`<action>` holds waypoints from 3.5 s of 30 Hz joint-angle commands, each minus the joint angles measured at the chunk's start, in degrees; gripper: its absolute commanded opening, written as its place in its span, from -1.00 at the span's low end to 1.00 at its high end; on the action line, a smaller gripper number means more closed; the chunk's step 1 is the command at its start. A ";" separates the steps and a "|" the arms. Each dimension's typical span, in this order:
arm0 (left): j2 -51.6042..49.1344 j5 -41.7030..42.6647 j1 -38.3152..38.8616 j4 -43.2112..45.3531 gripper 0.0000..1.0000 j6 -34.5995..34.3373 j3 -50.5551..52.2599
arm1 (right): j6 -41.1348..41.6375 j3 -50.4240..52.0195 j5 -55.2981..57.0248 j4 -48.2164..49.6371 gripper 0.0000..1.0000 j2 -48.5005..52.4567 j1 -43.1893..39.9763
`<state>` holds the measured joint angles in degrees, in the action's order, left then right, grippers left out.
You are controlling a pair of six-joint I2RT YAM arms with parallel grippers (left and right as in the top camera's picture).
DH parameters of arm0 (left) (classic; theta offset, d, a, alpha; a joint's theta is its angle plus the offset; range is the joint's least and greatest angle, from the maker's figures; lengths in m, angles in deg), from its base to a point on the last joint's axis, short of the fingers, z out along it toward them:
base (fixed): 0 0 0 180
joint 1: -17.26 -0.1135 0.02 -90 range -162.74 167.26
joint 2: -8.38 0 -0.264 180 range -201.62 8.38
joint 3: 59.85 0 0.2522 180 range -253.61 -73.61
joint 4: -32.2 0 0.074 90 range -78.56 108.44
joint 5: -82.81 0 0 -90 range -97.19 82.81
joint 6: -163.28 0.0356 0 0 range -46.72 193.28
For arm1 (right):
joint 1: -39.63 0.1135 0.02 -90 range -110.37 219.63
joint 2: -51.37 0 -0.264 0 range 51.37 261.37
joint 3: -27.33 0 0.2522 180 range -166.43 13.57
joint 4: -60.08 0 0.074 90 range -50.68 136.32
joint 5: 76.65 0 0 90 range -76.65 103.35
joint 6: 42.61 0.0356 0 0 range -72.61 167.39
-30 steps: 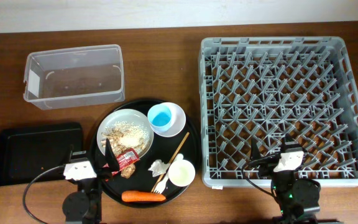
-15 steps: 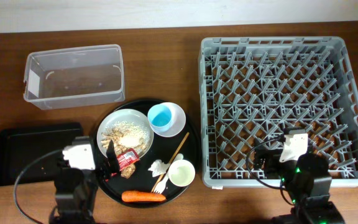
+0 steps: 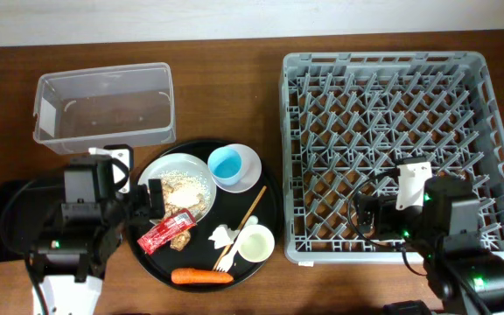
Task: Sort waste into correct bins and load items into the dishwasher rack
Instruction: 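Move the left gripper down to the red snack wrapper, then grasp the red snack wrapper with the left gripper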
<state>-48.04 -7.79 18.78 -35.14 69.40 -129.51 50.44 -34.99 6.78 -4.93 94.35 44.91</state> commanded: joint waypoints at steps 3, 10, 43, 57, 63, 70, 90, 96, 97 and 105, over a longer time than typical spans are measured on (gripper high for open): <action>-2.60 11.54 -0.20 -9.18 0.98 -2.95 -1.25 | 2.93 -1.03 -1.60 -0.59 0.97 2.99 -0.55; -10.19 11.76 -0.20 -15.98 0.98 -10.69 -1.25 | 3.45 -1.03 -1.62 -0.68 0.97 4.92 -0.55; -31.98 11.37 4.22 -4.90 -0.44 -10.67 8.50 | 3.43 -1.03 -1.64 -2.84 0.97 5.03 -0.55; -31.95 4.09 3.98 -11.87 0.25 -9.01 -8.09 | 3.43 -1.03 -1.62 -3.02 0.97 5.03 -0.52; -32.79 4.00 4.09 -8.68 0.37 -4.55 -5.33 | 3.43 -1.03 -1.62 -3.02 0.97 5.03 -0.55; -32.98 9.81 4.13 -3.15 0.50 -4.57 3.50 | 3.43 -1.03 -1.62 -3.02 0.97 5.03 -0.55; -32.98 9.88 4.13 -2.97 0.36 -4.15 4.46 | 3.43 -1.03 -1.62 -3.02 0.97 5.03 -0.55; -32.98 11.17 4.13 -2.80 0.40 -4.15 4.46 | 3.43 -1.03 -1.62 -3.02 0.98 5.03 -0.52; -32.98 11.10 4.13 -2.78 0.40 -4.15 4.44 | 3.43 -1.03 -1.62 -3.02 0.98 5.03 -0.55; -32.30 6.78 4.13 -2.40 0.53 -2.67 0.94 | 3.43 -1.03 -1.64 -3.02 0.97 5.03 -0.52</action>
<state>-80.68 0.19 22.78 -37.85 65.36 -126.08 53.45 -34.99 5.71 -7.96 99.34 44.74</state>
